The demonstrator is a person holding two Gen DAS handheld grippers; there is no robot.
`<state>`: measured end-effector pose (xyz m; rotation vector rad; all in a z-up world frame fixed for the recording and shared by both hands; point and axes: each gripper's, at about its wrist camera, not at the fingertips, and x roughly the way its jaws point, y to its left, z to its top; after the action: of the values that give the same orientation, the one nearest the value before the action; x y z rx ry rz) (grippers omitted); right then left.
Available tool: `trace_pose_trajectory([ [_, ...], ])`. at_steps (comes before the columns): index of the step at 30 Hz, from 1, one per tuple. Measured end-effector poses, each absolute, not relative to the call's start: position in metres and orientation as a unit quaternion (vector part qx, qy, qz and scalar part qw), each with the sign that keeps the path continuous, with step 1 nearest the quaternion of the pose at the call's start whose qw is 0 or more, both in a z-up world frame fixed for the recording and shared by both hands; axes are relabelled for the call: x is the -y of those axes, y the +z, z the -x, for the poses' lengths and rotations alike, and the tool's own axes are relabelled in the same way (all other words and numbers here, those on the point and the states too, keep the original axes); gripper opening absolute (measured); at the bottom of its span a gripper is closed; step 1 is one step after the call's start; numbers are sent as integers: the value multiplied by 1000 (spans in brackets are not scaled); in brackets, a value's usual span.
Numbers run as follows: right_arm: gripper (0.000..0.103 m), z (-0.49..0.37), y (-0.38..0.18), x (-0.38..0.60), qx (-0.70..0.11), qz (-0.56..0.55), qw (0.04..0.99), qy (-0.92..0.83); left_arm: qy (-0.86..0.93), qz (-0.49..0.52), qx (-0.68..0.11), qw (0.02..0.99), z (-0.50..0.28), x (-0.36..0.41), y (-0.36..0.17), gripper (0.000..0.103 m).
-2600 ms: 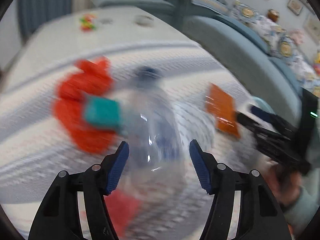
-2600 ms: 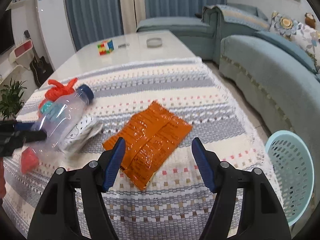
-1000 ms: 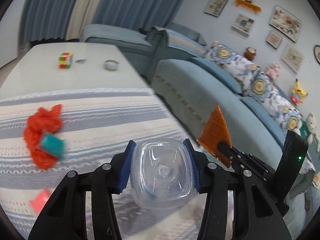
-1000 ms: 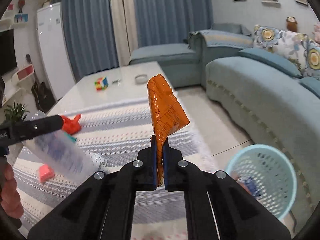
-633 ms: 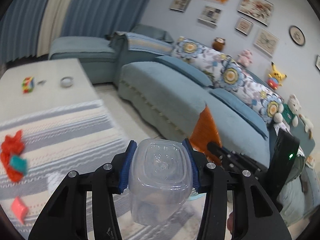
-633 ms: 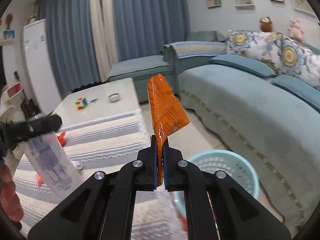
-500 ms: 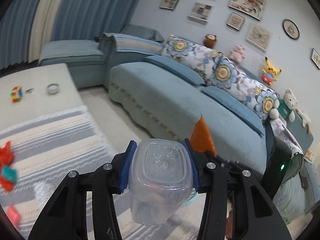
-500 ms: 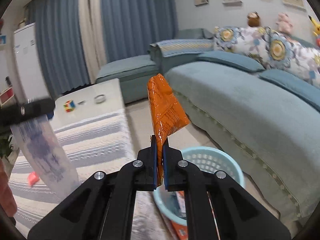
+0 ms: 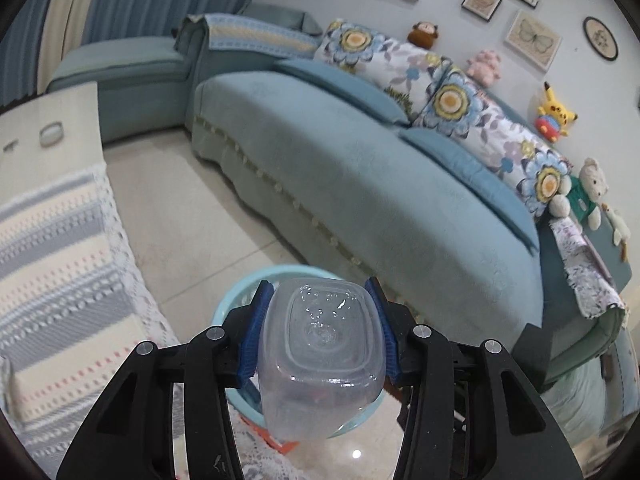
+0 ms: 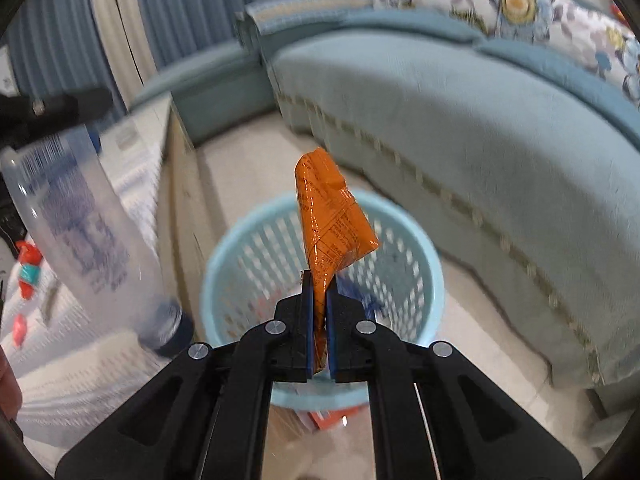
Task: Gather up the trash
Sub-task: 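Carry bottle and orange packet over the blue basket and open both tools, then grasp the pink packet with left tool while right tool grasps white patterned paper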
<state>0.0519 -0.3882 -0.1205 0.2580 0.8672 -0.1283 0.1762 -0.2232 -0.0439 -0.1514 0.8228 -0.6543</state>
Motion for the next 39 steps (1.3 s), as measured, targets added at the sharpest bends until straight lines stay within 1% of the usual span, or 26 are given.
trace_pose_trajectory([
  [3, 4, -54, -142, 391, -436, -135, 888, -58, -318, 71, -411, 851, -180, 232, -63, 45],
  [5, 6, -57, -150, 393, -446, -144, 882, -56, -315, 72, -416, 850, -181, 237, -71, 54],
  [6, 7, -58, -154, 395, -450, -151, 879, -54, -317, 71, -417, 849, -181, 238, -74, 55],
  [7, 13, -59, -156, 396, -454, -156, 876, -53, -318, 67, -419, 848, -180, 238, -76, 57],
  [8, 25, -60, -158, 398, -456, -164, 873, -52, -316, 64, -419, 849, -179, 238, -78, 62],
  [9, 32, -59, -159, 400, -453, -169, 874, -53, -316, 59, -418, 850, -178, 236, -80, 64],
  [10, 44, -57, -158, 401, -448, -171, 876, -56, -315, 57, -416, 851, -176, 235, -80, 67],
  [15, 45, -53, -153, 402, -447, -187, 873, -53, -312, 57, -414, 854, -166, 214, -78, 67],
  [21, 45, -48, -120, 377, -427, -170, 888, -35, -297, 75, -392, 867, -150, 173, -51, 70],
  [28, 45, -36, -48, 325, -378, -153, 913, 22, -250, 79, -348, 900, -108, 110, 15, 70],
  [32, 45, -25, 1, 280, -349, -126, 926, 65, -209, 93, -311, 922, -70, 54, 62, 75],
  [34, 45, -21, 21, 253, -341, -113, 929, 87, -182, 101, -294, 933, -50, 19, 82, 75],
  [39, 45, -10, 55, 193, -334, -92, 928, 136, -109, 132, -294, 940, -13, -61, 109, 79],
])
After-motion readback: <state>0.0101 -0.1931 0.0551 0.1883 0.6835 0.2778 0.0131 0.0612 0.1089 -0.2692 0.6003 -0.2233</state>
